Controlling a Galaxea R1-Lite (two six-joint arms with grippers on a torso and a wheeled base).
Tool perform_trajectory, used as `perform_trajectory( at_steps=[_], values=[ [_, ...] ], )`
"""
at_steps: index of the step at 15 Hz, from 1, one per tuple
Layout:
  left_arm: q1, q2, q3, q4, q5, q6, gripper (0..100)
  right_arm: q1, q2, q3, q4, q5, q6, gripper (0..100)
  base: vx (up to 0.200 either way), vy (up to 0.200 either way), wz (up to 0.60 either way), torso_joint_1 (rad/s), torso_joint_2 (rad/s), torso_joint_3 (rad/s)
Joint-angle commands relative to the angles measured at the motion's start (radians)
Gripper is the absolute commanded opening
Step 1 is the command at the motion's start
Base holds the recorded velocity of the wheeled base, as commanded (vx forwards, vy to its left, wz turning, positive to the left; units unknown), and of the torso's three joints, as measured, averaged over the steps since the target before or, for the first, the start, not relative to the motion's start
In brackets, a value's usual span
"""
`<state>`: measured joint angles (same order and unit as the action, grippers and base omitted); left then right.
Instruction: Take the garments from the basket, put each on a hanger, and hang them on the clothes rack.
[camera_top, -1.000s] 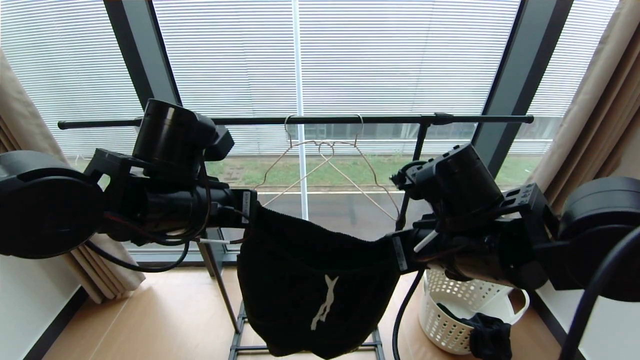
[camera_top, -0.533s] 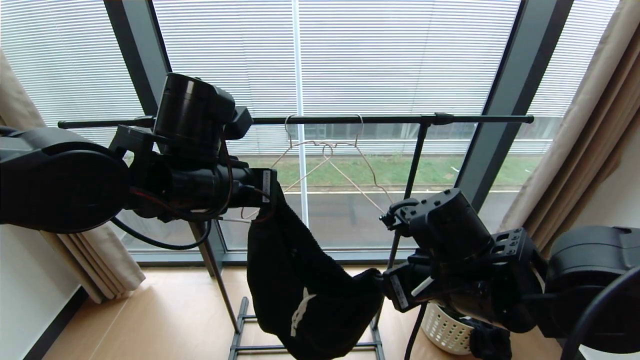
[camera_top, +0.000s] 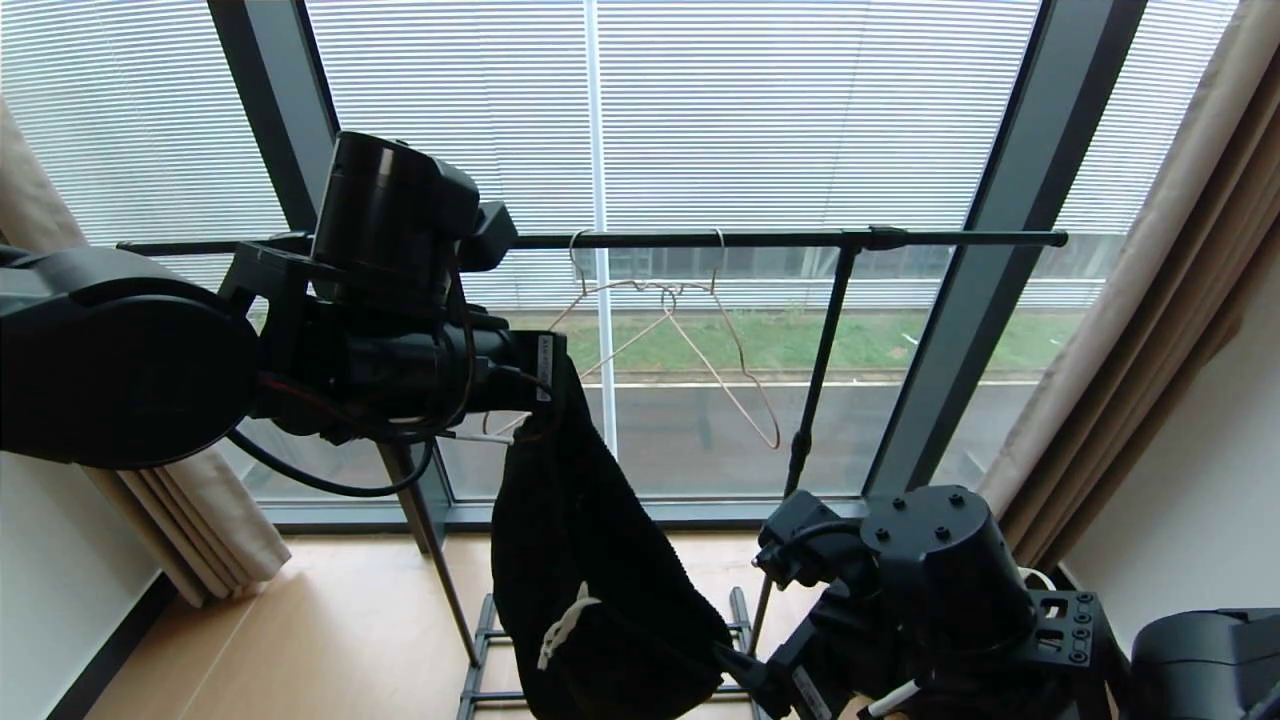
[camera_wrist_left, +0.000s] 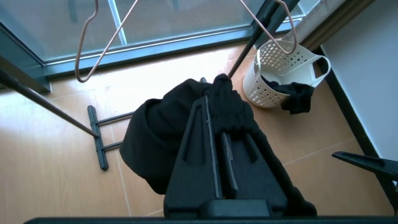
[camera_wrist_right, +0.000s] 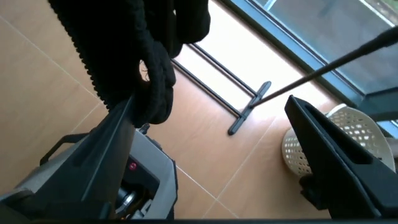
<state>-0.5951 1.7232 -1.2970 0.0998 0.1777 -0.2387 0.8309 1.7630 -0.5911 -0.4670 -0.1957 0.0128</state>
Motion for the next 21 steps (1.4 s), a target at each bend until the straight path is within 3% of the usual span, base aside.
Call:
perform_trajectory(
  at_steps=[1, 5, 18, 19, 21],
  values=[
    [-0.008, -0.005, 0.001, 0.000, 0.014, -0.001, 0, 0.002, 0.003, 0.040, -0.051, 0.048, -0.025, 100, 0.000, 0.000, 0.00, 0.000, 0.00, 0.000],
    [-0.015, -0.014, 0.007, 0.001, 0.026, -0.002, 0, 0.007, 0.012, 0.019, -0.133, 0.061, -0.025, 100, 0.000, 0.000, 0.00, 0.000, 0.00, 0.000],
    [-0.029, -0.080, 0.061, 0.003, 0.026, -0.004, 0, 0.053, 0.165, -0.131, -0.139, 0.053, 0.036, 100, 0.000, 0.000, 0.00, 0.000, 0.00, 0.000],
    [-0.029, -0.082, 0.070, 0.003, 0.026, -0.004, 0, 0.053, 0.165, -0.131, -0.137, 0.053, 0.041, 0, 0.000, 0.000, 0.00, 0.000, 0.00, 0.000],
    [-0.029, -0.090, 0.079, 0.003, 0.023, -0.005, 0, 0.051, 0.168, -0.131, -0.139, 0.053, 0.058, 0, 0.000, 0.000, 0.00, 0.000, 0.00, 0.000]
  ],
)
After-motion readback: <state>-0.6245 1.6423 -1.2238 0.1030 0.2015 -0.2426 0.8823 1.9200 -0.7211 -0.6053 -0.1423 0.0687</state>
